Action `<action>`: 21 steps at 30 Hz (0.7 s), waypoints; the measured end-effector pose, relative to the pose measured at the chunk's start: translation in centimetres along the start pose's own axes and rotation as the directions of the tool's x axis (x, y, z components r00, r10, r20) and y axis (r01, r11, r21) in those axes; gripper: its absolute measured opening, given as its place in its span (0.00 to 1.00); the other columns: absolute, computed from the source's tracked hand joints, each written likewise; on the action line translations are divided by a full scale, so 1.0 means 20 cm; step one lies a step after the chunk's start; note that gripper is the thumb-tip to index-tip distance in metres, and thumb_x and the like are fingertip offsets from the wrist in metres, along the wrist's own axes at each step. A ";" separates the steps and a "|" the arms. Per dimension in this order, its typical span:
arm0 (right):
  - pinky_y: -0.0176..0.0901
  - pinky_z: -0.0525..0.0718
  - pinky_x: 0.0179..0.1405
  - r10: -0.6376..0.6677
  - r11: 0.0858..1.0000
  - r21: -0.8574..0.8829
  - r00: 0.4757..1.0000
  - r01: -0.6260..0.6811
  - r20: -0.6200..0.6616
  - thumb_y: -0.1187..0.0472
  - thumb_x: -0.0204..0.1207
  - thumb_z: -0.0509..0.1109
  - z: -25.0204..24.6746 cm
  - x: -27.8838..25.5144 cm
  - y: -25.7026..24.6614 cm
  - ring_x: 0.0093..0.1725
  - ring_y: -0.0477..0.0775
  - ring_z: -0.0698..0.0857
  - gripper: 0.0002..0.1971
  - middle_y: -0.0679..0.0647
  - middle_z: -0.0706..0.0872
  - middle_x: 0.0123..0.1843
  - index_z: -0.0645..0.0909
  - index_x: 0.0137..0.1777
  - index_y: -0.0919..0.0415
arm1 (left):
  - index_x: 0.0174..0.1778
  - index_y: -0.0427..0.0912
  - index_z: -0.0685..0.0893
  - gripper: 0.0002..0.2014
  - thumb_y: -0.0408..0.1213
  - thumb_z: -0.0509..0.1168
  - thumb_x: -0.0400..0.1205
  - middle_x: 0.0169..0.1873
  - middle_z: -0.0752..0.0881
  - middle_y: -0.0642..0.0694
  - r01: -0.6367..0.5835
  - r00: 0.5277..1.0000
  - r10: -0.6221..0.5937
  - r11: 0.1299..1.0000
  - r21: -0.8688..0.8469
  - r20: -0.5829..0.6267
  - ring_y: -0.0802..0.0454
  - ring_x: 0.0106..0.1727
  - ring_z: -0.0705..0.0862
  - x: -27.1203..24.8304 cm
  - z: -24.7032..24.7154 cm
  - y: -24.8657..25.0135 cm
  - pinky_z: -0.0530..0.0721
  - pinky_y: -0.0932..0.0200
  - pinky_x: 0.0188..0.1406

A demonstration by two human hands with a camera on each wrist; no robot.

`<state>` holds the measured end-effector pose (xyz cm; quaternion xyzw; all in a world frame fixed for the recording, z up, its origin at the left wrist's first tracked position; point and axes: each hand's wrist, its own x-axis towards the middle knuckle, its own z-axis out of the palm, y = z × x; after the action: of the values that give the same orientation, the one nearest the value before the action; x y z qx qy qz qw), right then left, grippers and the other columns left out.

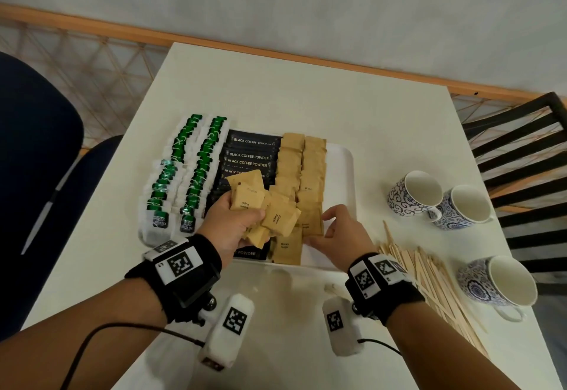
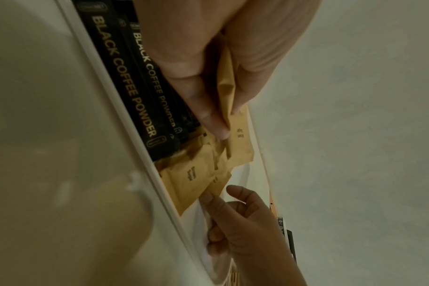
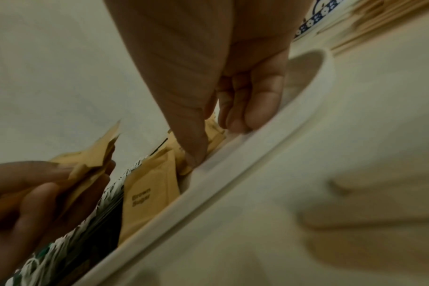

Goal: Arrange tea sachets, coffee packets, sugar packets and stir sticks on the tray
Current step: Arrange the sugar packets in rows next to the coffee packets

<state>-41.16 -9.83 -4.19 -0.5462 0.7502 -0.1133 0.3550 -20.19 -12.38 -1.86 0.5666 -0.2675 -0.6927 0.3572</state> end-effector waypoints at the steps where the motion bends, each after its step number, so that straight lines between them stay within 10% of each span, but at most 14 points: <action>1: 0.40 0.75 0.29 0.001 1.000 0.004 1.000 -0.001 0.004 0.45 0.66 0.79 0.00 0.01 -0.01 0.33 0.49 0.82 0.26 0.51 0.84 0.36 0.69 0.55 0.51 | 0.62 0.45 0.77 0.18 0.23 0.67 0.79 0.53 0.87 0.41 0.001 1.000 -0.001 1.000 0.004 0.001 0.44 0.46 0.89 0.00 0.00 0.00 0.90 0.50 0.34; 8: 0.39 0.78 0.34 -0.071 0.971 0.213 0.979 0.112 -0.192 0.45 0.74 0.71 -0.05 -0.03 -0.06 0.34 0.47 0.82 0.11 0.48 0.82 0.34 0.76 0.51 0.47 | 0.60 0.46 0.77 0.19 0.23 0.68 0.78 0.52 0.87 0.41 -0.002 1.000 0.002 1.000 0.030 0.009 0.43 0.47 0.88 0.00 0.03 0.00 0.90 0.46 0.36; 15: 0.41 0.84 0.41 -0.175 0.917 0.378 0.980 0.126 0.098 0.52 0.70 0.78 -0.02 -0.07 -0.14 0.39 0.46 0.88 0.25 0.51 0.89 0.38 0.76 0.67 0.44 | 0.59 0.47 0.79 0.19 0.25 0.71 0.76 0.50 0.88 0.41 0.016 0.999 -0.018 0.999 0.049 0.032 0.41 0.43 0.88 -0.03 0.08 -0.04 0.89 0.43 0.39; 21: 0.43 0.86 0.35 -0.179 0.804 0.592 0.973 0.059 0.145 0.69 0.77 0.68 -0.07 -0.13 -0.13 0.33 0.53 0.87 0.08 0.58 0.89 0.38 0.83 0.46 0.55 | 0.56 0.48 0.79 0.17 0.25 0.70 0.77 0.49 0.87 0.41 0.024 0.999 -0.024 0.999 0.021 0.027 0.41 0.41 0.88 -0.03 0.05 -0.02 0.88 0.38 0.47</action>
<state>-39.84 -8.72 -0.60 -0.4653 0.6051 -0.3063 0.5689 -21.22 -11.69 -1.69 0.5638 -0.2727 -0.7019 0.3392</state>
